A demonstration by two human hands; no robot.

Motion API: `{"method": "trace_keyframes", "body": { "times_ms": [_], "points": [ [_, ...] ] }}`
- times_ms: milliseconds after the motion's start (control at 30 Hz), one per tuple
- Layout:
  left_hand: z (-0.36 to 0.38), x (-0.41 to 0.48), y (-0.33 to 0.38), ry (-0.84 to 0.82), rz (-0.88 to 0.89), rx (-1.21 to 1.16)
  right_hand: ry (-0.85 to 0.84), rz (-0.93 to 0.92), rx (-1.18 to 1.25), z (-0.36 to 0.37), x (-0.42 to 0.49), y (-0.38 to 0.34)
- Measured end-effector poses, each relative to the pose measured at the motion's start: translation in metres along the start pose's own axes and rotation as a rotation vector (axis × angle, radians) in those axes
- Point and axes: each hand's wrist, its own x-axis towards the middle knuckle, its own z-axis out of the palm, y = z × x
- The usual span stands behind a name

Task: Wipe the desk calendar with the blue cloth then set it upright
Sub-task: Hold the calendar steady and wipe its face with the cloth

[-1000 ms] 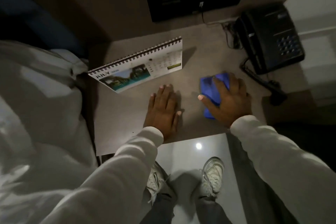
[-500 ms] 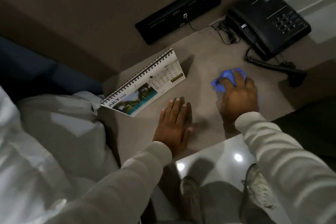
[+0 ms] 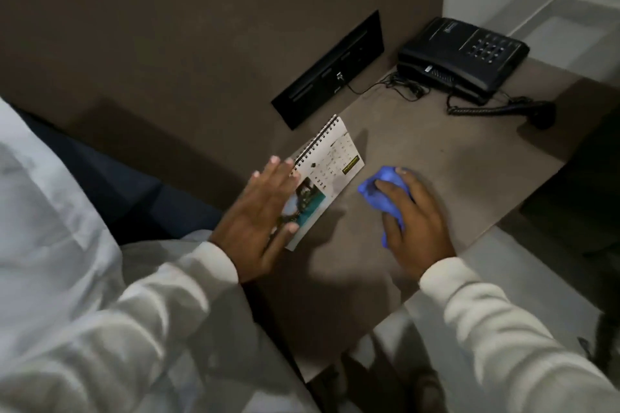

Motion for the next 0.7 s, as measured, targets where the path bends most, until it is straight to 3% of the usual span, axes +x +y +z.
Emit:
{"method": "trace_keyframes", "body": {
  "times_ms": [233, 467, 700],
  "points": [
    [-0.006, 0.017, -0.060, -0.165, 0.062, 0.122, -0.005, -0.068, 0.142, 0.043, -0.009, -0.033],
    [0.010, 0.040, -0.072, -0.149, 0.253, 0.130, 0.093, -0.072, 0.196, 0.064, 0.013, -0.043],
    [0.014, 0.042, -0.073, -0.175, 0.285, 0.066, 0.270, -0.003, 0.288, 0.080, 0.053, -0.057]
  ]
}}
